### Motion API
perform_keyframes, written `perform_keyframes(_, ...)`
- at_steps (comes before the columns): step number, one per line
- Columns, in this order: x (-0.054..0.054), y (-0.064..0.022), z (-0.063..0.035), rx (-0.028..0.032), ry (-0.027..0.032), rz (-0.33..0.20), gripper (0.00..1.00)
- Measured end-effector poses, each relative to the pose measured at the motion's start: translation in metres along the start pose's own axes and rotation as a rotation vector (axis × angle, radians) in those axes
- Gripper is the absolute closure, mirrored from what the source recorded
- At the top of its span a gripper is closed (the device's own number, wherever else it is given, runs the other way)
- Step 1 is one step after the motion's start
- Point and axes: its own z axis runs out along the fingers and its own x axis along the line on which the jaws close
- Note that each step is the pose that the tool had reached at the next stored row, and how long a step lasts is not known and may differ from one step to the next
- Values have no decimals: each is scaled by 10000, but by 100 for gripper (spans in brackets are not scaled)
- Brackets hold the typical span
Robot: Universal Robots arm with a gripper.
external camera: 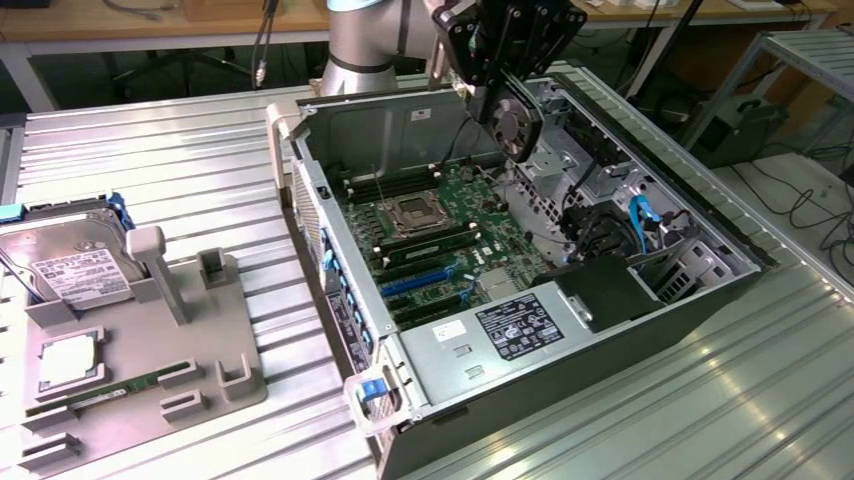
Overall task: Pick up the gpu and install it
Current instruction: 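Insert the gpu into the slot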
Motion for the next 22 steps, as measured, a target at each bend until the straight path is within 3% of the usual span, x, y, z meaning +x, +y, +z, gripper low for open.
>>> perform_keyframes(6,0,0,0,-14,-3,-622,72)
perform_keyframes(22,0,0,0,-38,-8,-1687,72)
